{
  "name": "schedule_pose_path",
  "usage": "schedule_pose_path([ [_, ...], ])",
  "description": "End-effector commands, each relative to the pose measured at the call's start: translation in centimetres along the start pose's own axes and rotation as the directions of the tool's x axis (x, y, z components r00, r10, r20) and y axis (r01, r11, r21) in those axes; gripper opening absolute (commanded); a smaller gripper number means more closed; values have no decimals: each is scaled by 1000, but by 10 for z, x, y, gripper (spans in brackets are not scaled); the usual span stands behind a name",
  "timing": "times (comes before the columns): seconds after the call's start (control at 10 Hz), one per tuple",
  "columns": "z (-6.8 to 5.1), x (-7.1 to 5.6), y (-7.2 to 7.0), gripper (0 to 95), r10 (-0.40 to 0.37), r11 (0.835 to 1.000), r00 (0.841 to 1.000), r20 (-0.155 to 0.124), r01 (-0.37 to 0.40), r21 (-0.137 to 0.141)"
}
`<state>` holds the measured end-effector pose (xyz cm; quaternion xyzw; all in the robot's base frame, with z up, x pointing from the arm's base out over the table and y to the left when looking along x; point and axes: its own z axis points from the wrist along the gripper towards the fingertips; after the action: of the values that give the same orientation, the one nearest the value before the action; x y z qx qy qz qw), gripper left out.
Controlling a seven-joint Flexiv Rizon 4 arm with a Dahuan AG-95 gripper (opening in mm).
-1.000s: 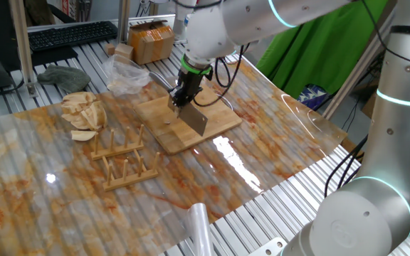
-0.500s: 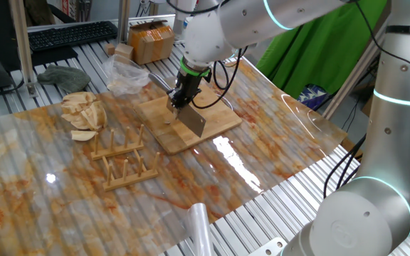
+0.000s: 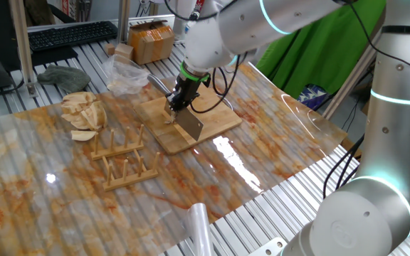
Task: Slice the lotus root
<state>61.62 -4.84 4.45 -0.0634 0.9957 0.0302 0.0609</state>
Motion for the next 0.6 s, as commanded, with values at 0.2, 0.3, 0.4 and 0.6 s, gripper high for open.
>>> schedule_pose_path([
  [0.2,-5,2,0,0,3,1000,1000,0,-3,1],
  [0.3,-4,2,0,0,1,1000,1000,1,-1,4],
  [0.4,-4,2,0,0,-1,1000,1000,-4,1,9],
  [0.6,-4,2,0,0,3,1000,1000,-3,-3,4],
])
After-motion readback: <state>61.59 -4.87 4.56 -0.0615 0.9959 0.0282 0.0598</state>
